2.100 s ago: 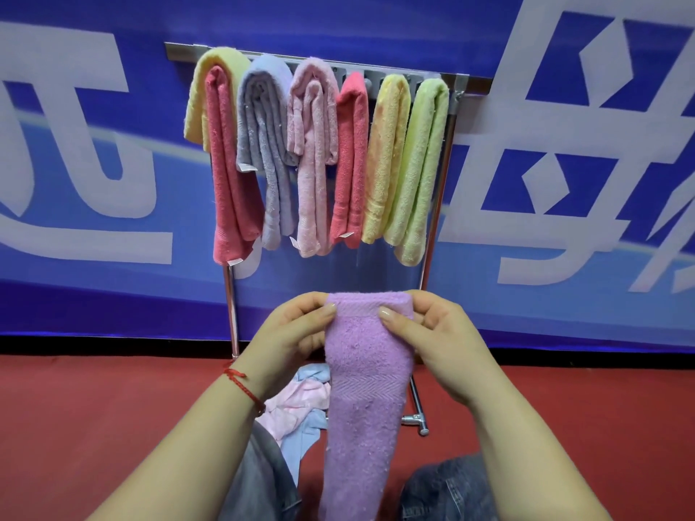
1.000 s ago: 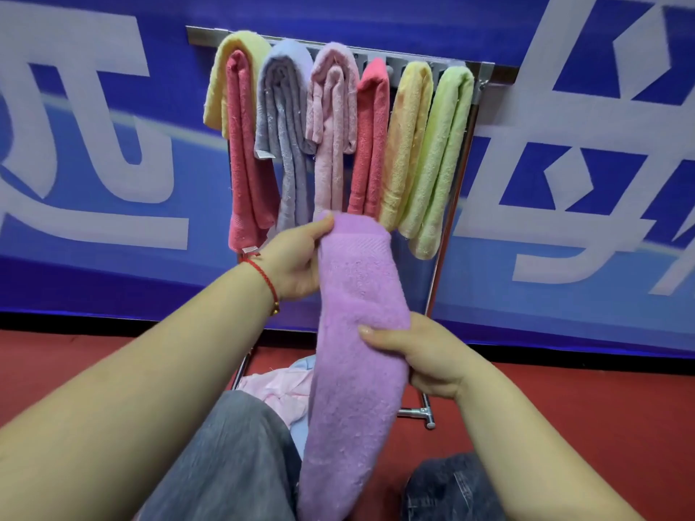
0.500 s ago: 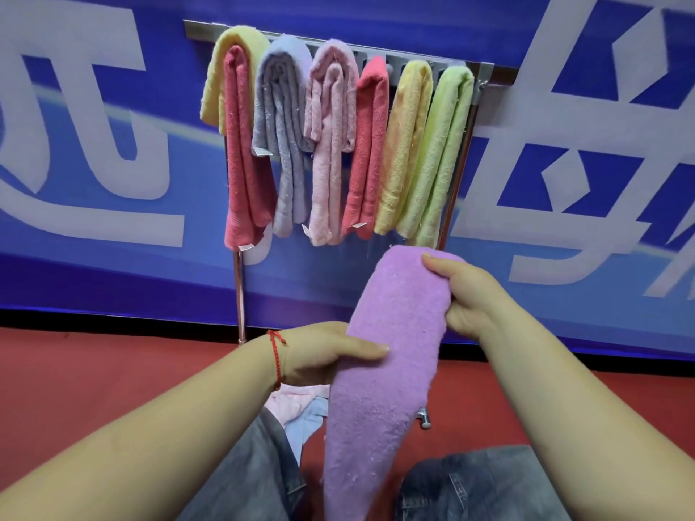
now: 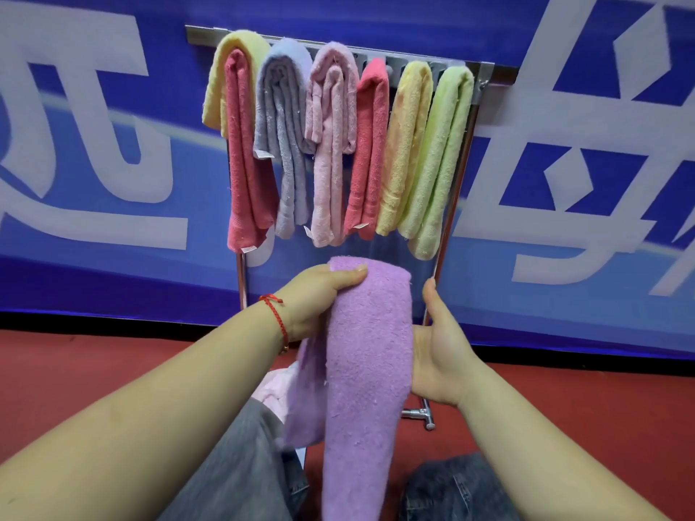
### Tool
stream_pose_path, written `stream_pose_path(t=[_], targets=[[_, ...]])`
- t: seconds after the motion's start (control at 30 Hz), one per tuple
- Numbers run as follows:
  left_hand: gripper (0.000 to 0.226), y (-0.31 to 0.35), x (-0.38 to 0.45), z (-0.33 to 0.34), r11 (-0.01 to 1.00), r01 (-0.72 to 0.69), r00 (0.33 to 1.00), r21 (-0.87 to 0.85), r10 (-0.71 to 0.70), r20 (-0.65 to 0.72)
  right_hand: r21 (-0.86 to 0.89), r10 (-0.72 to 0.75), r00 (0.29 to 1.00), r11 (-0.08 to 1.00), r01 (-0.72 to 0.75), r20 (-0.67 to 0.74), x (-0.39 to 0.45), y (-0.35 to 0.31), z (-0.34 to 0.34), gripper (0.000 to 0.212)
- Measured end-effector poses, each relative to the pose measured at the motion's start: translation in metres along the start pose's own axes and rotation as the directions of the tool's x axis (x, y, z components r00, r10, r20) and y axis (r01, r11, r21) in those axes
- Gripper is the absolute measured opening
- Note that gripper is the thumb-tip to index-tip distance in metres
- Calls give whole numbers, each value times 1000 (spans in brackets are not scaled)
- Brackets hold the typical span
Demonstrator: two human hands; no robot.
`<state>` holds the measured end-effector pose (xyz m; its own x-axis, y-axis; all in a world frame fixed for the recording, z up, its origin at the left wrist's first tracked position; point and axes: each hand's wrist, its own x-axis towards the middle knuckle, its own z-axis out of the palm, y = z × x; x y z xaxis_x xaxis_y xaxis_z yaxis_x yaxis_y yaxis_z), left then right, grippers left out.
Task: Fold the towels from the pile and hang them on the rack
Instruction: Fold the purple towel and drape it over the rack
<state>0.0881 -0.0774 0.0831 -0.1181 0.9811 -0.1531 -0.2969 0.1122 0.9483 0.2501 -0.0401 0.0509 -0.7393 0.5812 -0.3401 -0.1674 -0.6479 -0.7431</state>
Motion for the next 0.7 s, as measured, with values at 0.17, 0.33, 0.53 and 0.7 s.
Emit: stream_pose_path(t=[0.17, 0.33, 0.53, 0.7], targets=[[37, -2, 4, -7, 994, 109, 994, 4, -109, -16, -208, -110, 992, 971, 122, 65, -2, -3, 12, 37], [68, -14, -1, -12, 961, 230, 961, -150, -200, 192, -174, -265, 964, 948, 267, 36, -1, -26, 26, 20], [46, -9, -4, -7, 985, 169, 966, -29, -160, 204, -277, -307, 951, 917, 287, -29, 0, -49, 30, 18], [18, 6, -4, 3, 988, 14, 987, 157, -39, 156, -405, -311, 945, 880, 247, -99, -6, -58, 29, 26]])
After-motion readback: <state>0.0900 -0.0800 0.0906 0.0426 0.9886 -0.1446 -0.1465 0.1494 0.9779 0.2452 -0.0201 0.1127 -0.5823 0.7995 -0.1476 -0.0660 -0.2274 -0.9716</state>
